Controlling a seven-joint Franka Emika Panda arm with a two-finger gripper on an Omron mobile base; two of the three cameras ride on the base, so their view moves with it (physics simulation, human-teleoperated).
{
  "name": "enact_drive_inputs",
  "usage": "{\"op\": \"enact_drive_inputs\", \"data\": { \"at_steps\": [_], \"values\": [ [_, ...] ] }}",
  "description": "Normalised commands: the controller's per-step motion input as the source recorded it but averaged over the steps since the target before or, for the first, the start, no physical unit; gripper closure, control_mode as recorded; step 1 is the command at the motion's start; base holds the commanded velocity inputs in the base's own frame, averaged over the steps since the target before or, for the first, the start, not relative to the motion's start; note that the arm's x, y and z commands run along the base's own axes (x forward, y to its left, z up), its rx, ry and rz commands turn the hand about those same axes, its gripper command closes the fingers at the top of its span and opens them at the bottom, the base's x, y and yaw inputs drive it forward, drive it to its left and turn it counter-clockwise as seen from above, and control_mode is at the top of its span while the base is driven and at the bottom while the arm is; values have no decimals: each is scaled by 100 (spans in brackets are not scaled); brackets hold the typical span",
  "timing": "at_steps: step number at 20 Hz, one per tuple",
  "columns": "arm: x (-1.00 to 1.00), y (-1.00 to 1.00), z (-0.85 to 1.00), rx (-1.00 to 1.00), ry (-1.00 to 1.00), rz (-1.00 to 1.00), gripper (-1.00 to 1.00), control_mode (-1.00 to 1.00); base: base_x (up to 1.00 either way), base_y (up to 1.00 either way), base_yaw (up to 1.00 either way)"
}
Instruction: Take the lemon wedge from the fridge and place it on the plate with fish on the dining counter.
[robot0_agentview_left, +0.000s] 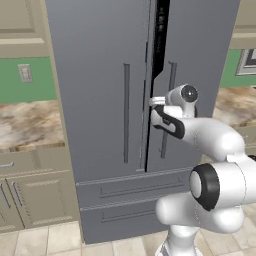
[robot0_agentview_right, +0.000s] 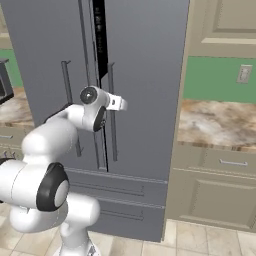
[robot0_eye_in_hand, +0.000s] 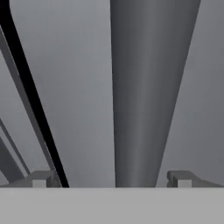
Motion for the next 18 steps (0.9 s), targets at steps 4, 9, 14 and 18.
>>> {"op": "enact_drive_inputs", "data": {
  "at_steps": [4, 9, 14, 18],
  "values": [
    [42, -26, -19, 0, -1, 0, -100, -100, 0, 0, 0],
    [39, -25, -12, 0, 0, 0, 100, -100, 0, 0, 0],
    [-13, -42, -4, 0, -9, 0, 100, -100, 0, 0, 0],
    [-91, -61, 1, 6, -25, -5, 100, -100, 0, 0, 0]
  ]
}}
